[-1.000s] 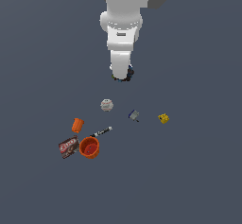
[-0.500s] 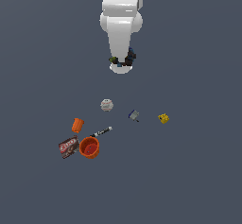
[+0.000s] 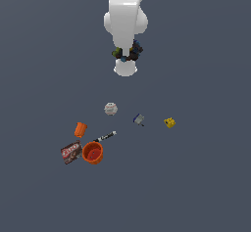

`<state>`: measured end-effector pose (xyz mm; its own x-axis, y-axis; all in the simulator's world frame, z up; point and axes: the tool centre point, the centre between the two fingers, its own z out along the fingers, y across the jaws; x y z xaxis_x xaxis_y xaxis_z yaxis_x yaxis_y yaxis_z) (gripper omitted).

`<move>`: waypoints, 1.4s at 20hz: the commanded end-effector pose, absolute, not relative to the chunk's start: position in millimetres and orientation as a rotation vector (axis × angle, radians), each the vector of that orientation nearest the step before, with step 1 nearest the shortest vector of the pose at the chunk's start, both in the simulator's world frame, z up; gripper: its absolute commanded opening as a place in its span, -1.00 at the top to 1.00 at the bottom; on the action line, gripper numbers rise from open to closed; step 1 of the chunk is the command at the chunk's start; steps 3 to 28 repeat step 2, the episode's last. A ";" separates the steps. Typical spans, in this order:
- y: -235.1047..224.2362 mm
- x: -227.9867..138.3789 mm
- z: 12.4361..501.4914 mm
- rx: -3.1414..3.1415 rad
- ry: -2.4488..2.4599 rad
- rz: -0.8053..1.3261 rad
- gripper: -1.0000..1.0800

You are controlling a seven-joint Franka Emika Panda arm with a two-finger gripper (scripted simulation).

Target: Pick up a designated object from a clutter of objects.

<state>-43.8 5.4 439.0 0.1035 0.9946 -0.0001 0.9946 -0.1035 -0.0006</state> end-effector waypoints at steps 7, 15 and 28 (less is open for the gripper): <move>5.5 -42.9 441.6 -2.334 -2.104 0.000 1.00; 5.5 -42.9 441.6 -2.334 -2.104 0.000 1.00; 5.5 -42.9 441.6 -2.334 -2.104 0.000 1.00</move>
